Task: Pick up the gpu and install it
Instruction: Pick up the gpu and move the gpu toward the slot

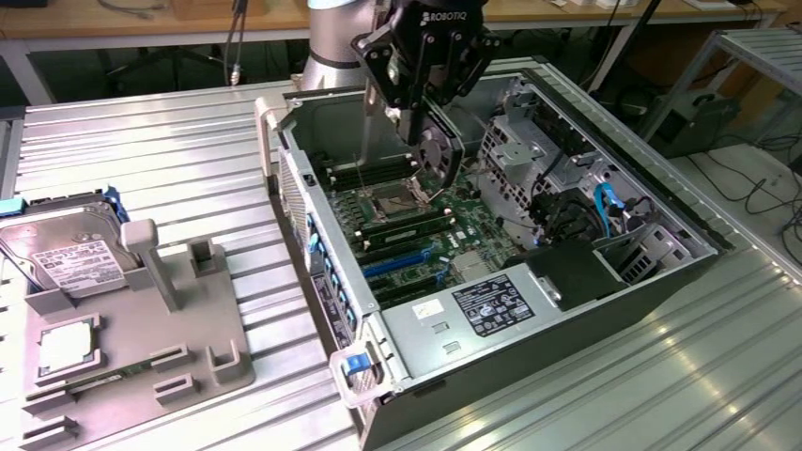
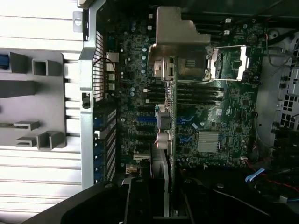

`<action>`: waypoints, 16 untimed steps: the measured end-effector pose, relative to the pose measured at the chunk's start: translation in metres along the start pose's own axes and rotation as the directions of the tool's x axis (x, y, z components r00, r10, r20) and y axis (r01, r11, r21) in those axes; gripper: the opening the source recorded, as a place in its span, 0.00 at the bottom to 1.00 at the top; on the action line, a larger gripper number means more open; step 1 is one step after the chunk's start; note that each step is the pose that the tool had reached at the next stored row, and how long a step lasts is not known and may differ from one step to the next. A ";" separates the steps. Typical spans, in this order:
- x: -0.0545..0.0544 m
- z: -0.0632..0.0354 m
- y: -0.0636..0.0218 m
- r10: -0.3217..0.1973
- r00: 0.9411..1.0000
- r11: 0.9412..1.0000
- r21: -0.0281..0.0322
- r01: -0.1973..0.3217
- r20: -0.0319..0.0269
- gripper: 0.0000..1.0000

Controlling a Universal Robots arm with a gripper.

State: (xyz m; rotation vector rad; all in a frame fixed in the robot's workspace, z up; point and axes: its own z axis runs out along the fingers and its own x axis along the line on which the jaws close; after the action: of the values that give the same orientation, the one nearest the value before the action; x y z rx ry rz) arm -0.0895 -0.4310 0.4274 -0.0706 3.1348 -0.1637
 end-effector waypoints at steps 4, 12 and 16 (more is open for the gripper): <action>-0.007 0.0000 -0.0003 0.000 1.000 1.000 0.000 0.000 0.000 0.28; -0.019 0.0001 -0.0008 0.000 1.000 1.000 0.000 0.000 0.000 0.28; -0.027 0.0002 -0.0012 0.000 1.000 1.000 0.000 0.000 0.000 0.28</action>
State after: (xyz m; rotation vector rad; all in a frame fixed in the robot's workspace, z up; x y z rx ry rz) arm -0.0629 -0.4310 0.4272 -0.0706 3.1348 -0.1638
